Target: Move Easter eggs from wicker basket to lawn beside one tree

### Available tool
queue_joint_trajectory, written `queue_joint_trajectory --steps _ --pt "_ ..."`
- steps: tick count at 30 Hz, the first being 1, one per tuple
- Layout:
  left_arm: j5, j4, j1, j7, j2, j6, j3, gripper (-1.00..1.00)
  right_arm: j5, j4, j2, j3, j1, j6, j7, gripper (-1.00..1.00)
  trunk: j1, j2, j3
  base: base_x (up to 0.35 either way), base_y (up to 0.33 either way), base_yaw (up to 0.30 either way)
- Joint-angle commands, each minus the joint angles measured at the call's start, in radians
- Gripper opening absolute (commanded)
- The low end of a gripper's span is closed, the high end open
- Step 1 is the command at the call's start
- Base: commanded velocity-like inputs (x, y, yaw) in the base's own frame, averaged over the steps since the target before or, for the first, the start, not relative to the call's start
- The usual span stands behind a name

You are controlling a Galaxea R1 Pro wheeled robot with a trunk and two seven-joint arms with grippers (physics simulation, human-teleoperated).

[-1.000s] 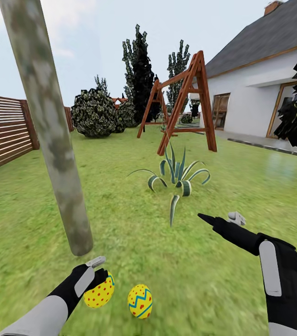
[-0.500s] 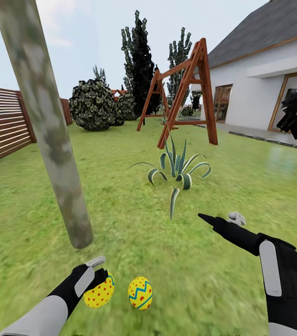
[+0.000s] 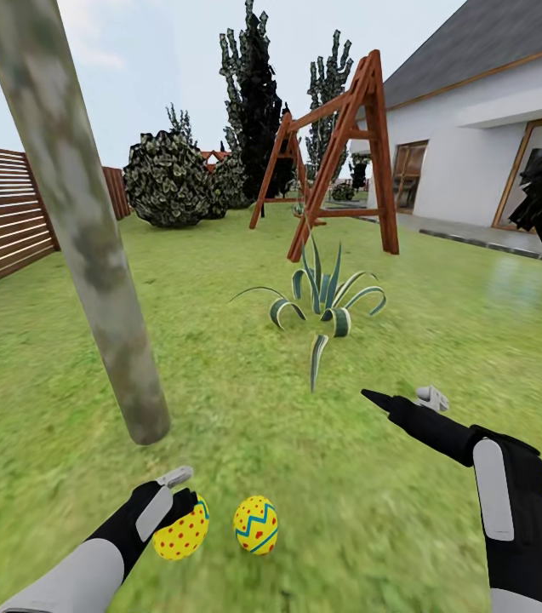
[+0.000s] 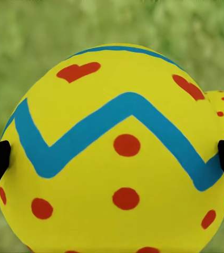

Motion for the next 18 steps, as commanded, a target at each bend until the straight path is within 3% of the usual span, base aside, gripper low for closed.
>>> queue_joint_trajectory --steps 1,18 --pt "0.011 -0.002 0.000 0.009 0.001 0.002 -0.008 -1.00 0.008 -0.001 0.001 -0.003 -0.001 0.005 0.010 1.00 0.000 0.000 -0.001 0.000 0.000 0.000" --pt "0.011 0.005 0.000 0.009 0.001 0.003 -0.008 -1.00 0.007 -0.002 0.001 -0.003 -0.001 0.005 0.010 1.00 0.000 0.000 -0.001 0.123 -0.008 0.000"
